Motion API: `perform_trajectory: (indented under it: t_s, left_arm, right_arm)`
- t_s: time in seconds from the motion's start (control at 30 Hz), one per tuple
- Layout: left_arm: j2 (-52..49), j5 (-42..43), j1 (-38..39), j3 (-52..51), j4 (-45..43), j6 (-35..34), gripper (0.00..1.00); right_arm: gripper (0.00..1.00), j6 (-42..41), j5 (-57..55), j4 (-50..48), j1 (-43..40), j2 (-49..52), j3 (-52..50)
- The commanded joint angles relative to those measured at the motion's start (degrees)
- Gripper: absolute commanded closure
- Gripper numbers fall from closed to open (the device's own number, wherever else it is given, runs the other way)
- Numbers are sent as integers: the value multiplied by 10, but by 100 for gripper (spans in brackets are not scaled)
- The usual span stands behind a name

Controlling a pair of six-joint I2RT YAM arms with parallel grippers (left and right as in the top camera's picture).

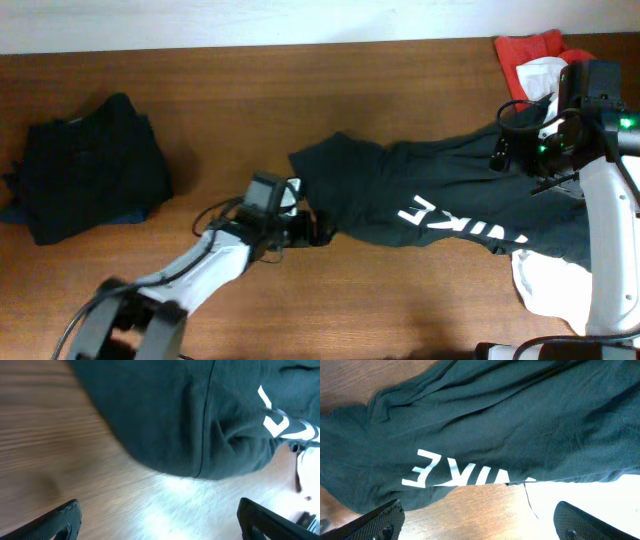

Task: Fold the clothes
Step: 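Grasp the T-shirt's far edge with the left gripper and pull left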

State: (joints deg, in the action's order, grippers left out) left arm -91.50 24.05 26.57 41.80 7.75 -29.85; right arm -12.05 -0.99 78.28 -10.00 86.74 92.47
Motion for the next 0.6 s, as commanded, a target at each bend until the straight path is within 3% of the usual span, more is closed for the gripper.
perform_trajectory:
  t_s: [0.0,0.2,0.23,0.27,0.3,0.33,0.37,0.4,0.5,0.57]
  left_arm:
    - [-51,6,39,8,-70,-66,1]
    - [-117,3,71,8,-212,-116,1]
    - [-125,3,72,8,-229,-117,10]
    - [-130,3,71,8,-241,-123,25]
    - [-133,3,71,8,-249,-130,44]
    - [-133,1,71,8,-253,-130,69]
    - [-133,1,71,8,-259,-130,87]
    - [-133,1,71,8,-265,-130,99]
    - [-132,2,69,17,-288,-129,99]
    - [-126,23,57,40,-287,-85,99]
  right_arm:
    - [1,-7,3,2,-2,1,2]
    - [1,-7,3,8,-2,1,2]
    - [1,-7,3,8,-2,1,2]
    - [1,-7,3,8,-2,1,2]
    - [1,-7,3,8,-2,1,2]
    - [1,-7,3,9,-2,1,2]
    - [1,-7,3,9,-2,1,2]
    - [1,-7,3,8,-2,1,2]
    - [1,-7,3,8,-2,1,2]
    - [1,-5,3,8,-2,1,2]
